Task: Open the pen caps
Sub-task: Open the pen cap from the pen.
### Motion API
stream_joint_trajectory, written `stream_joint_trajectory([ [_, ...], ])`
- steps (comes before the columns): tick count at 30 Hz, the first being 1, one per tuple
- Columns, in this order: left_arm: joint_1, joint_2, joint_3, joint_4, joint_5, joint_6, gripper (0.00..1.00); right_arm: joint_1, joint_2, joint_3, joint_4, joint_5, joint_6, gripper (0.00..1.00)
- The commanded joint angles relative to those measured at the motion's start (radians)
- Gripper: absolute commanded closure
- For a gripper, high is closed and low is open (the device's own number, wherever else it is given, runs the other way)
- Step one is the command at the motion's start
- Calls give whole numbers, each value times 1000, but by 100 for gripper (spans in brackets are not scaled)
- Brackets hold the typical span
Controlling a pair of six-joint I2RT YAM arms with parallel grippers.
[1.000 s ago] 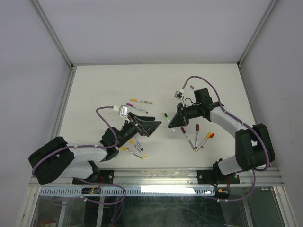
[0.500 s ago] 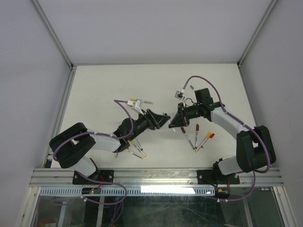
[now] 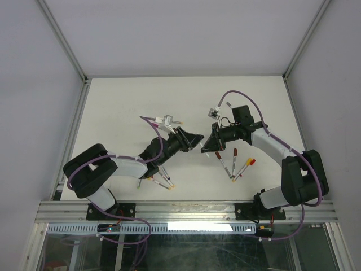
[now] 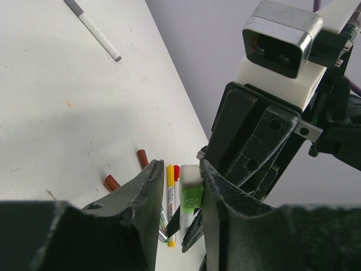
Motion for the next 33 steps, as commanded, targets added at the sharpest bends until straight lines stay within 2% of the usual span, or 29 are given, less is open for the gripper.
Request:
stream_joint_trajectory([
  [1, 4, -7, 30, 10, -10, 7, 71, -7, -25, 31, 21, -6, -13, 100],
  [7, 4, -16, 27, 16, -15, 21, 98, -7, -19, 28, 23, 13, -14, 100],
  [8, 5, -18, 24, 25, -14, 21, 100, -7, -18, 29, 25, 15, -14, 100],
  [12, 30, -40, 15, 60, -31, 53, 100, -2, -15, 24, 26, 18, -15, 100],
  [22, 281, -63, 207, -92, -14, 138, 100, 12, -6, 40, 4, 78, -7, 100],
  [33, 333, -59, 346, -183, -69, 217, 100, 5, 15, 50, -1, 113, 15, 100],
])
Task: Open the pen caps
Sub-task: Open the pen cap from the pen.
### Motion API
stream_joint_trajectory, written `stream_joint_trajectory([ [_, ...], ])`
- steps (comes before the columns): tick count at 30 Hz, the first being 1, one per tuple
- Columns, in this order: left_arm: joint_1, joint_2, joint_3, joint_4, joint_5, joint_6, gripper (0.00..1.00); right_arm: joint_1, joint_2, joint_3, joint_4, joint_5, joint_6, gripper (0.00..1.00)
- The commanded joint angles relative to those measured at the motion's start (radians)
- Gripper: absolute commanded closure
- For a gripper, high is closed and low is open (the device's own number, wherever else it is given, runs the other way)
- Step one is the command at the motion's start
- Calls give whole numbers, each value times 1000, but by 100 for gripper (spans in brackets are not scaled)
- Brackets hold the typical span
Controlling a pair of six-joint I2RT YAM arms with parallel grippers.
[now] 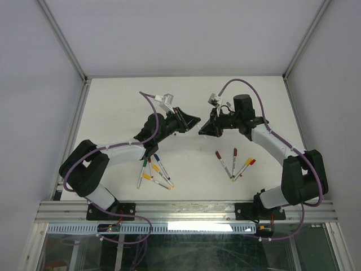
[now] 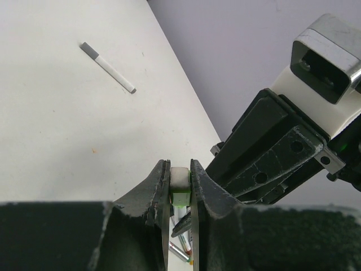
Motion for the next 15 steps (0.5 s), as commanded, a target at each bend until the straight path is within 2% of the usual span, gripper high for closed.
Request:
stream_joint_trajectory([
  [1, 137, -43, 121, 86, -298, 102, 100, -2, 10, -28, -210, -59, 3, 100],
  [7, 160, -48, 194, 39, -382, 112, 100, -6, 19, -26, -211, -31, 5, 100],
  [15, 214, -76, 226, 15, -401, 102, 100, -25, 6, -26, -209, -31, 14, 100],
])
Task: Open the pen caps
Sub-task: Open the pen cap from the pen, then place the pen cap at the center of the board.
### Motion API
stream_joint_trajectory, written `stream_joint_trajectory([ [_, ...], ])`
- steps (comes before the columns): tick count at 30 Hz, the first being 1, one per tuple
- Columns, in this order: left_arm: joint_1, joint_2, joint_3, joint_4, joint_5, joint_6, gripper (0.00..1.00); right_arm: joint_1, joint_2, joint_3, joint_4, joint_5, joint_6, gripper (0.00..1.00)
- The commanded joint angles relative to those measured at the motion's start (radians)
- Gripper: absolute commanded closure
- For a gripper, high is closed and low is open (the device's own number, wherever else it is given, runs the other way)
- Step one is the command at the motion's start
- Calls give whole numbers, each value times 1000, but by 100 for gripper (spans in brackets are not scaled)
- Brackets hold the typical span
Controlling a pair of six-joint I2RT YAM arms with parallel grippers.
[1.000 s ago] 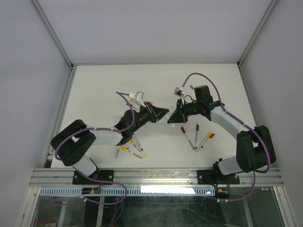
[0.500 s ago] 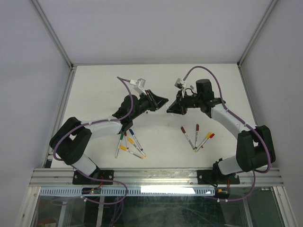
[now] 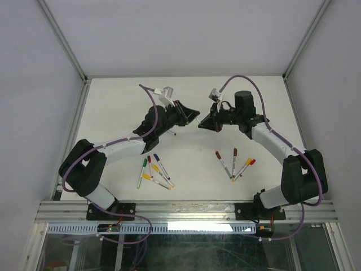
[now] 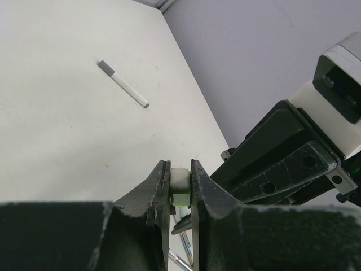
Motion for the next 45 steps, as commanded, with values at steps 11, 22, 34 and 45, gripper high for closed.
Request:
stream_joint_trajectory([
  [11, 245, -69, 167, 195, -339, 25, 100, -15, 1, -57, -282, -84, 4, 100],
  [22, 253, -82, 182, 171, -449, -59, 100, -16, -4, -59, -280, -95, 8, 100],
  [34, 255, -88, 165, 201, -396, -23, 100, -23, -36, -56, -282, -110, 9, 100],
  [45, 187, 111, 202, 5, 17, -90, 100, -197, -9, -56, -177, 334, 196, 100],
])
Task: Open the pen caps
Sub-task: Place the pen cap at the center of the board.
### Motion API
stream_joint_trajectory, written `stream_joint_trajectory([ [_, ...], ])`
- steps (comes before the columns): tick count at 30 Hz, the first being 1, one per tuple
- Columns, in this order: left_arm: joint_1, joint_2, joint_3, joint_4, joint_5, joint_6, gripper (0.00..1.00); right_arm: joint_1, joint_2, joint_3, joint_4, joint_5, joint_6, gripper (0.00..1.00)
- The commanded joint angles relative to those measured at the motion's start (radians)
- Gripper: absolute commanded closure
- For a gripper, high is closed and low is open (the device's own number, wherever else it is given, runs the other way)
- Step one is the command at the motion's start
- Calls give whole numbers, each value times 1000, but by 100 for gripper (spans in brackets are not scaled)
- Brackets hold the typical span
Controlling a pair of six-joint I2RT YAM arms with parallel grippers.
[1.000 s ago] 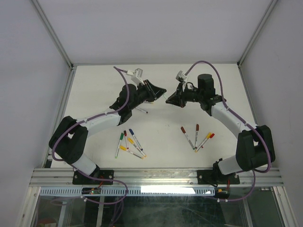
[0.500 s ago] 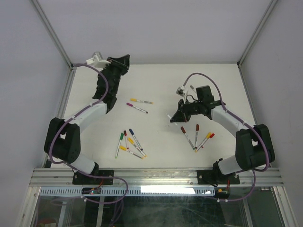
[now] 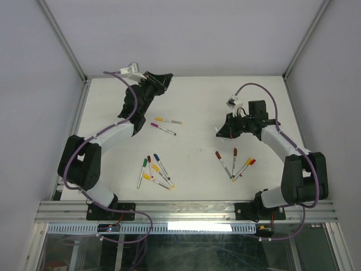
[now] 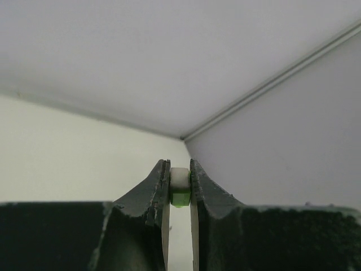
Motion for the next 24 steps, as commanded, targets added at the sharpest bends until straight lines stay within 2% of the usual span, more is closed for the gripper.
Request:
stream_joint_trajectory([
  [1, -85, 149, 68, -137, 148, -14, 100, -47, 29, 34, 61, 271, 83, 100],
  [4, -152, 263, 192, -284, 92, -5, 100, -56, 60, 43, 71, 374, 92, 99],
  [9, -231, 459, 484, -612, -8, -25, 100, -68, 87, 40, 97, 467, 98, 96],
  [17, -287, 698, 754, -785, -16, -65, 100, -73, 204, 72, 76, 451, 93, 93],
  [24, -319, 863, 973, -893, -69, -65, 100, -73, 239, 77, 73, 442, 75, 90],
])
